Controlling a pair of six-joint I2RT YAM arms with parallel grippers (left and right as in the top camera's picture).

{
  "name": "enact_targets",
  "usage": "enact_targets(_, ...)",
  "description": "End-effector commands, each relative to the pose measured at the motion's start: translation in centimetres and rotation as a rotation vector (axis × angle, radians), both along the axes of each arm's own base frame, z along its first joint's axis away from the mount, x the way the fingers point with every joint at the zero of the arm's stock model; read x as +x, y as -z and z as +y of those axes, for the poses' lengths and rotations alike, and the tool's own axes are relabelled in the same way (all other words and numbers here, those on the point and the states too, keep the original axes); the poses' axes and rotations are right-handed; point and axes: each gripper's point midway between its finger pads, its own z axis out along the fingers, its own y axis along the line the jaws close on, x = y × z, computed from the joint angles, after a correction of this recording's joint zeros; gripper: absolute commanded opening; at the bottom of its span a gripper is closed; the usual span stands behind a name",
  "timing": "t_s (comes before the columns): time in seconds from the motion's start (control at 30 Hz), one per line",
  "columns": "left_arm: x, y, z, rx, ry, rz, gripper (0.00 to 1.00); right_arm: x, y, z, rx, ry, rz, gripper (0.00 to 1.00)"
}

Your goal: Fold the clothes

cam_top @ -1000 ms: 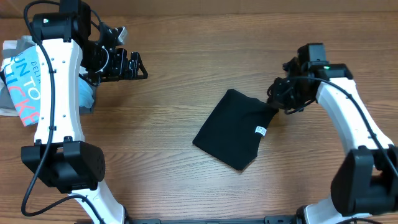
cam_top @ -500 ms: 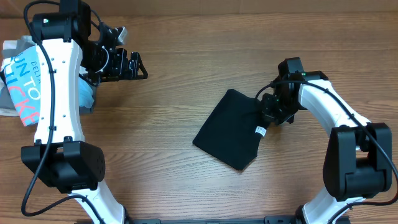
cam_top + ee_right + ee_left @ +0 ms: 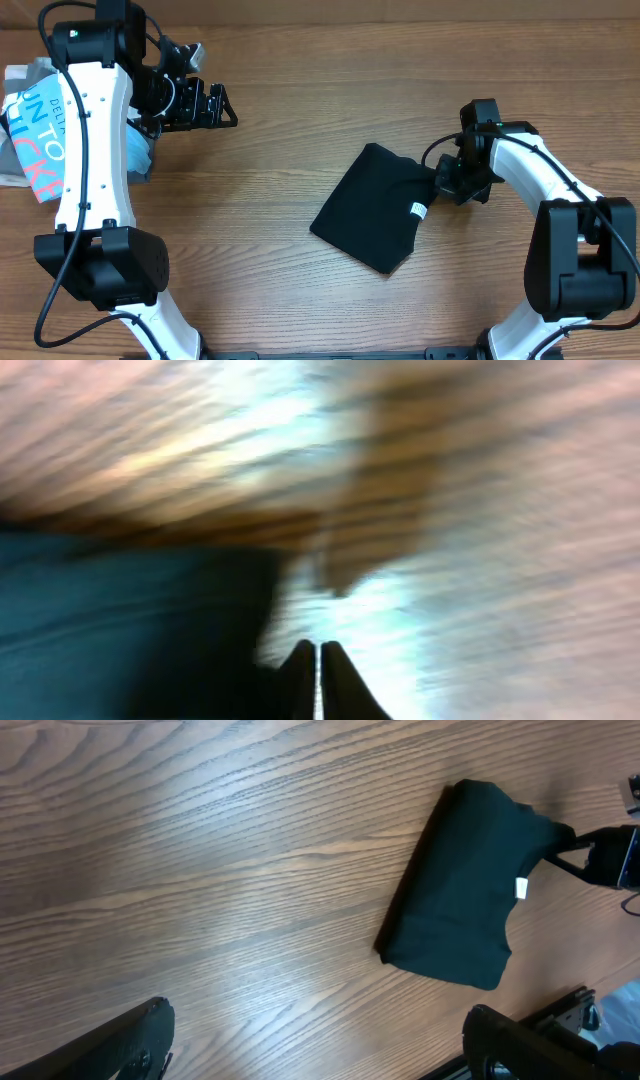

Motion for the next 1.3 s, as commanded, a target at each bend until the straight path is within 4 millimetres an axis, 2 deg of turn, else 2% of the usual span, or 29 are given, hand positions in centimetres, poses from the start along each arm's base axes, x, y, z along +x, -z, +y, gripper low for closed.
enact_targets(0.0,0.0,0.4,-0.1,-0.001,-0.003,0.017,0.95,-0.8,0.4,-3.1,-0.170,0.127,0.036,0.08)
enact_targets(0.07,0.2,0.4,-0.1,-0.002,-0.003,0.011,0.96,-1.1,0.2,-3.2,-0.170,0.142,0.049,0.04)
enact_targets(0.13,0.3,0.3,-0.4,-0.018,-0.001,0.004,0.98,-1.2,-0.1,-3.2,-0.170,0.161,0.058,0.04)
enact_targets(0.3,1.1,0.3,-1.0,-0.023,0.015,-0.034,1.00,0.1,-4.4,-2.4,-0.124,0.172,0.013,0.04)
enact_targets(0.4,1.5,0.6,-2.1,-0.043,0.040,-0.050,1.00,1.0,-7.9,-2.2,-0.106,0.175,-0.063,0.04)
enact_targets(0.43,1.6,0.9,-2.9,-0.064,0.054,-0.050,1.00,1.3,-9.1,-2.2,-0.102,0.177,-0.100,0.08)
enact_targets(0.47,1.6,1.3,-3.7,-0.087,0.069,-0.047,1.00,1.5,-10.2,-2.2,-0.096,0.179,-0.135,0.17)
enact_targets(0.5,1.5,1.8,-4.6,-0.106,0.087,-0.044,1.00,1.7,-11.3,-2.0,-0.084,0.180,-0.173,0.44)
enact_targets(0.53,1.5,2.4,-5.4,-0.120,0.102,-0.040,1.00,1.9,-12.2,-2.0,-0.074,0.182,-0.205,1.00)
enact_targets(0.67,1.5,5.8,-8.9,-0.158,0.175,-0.046,1.00,2.1,-14.7,-1.8,-0.053,0.184,-0.295,1.00)
enact_targets(0.83,2.2,9.0,-12.7,-0.236,0.194,-0.089,1.00,1.6,-14.9,-1.8,-0.059,0.154,-0.291,1.00)
enact_targets(1.03,2.9,10.7,-15.3,-0.353,0.225,-0.169,1.00,1.8,-14.9,-1.8,-0.057,0.156,-0.296,1.00)
enact_targets(1.13,2.1,11.8,-15.8,-0.376,0.212,-0.120,1.00,2.5,-15.2,-1.7,-0.054,0.155,-0.327,1.00)
enact_targets(1.27,0.9,13.5,-17.9,-0.486,0.257,-0.042,1.00,3.2,-15.3,-1.7,-0.050,0.156,-0.359,1.00)
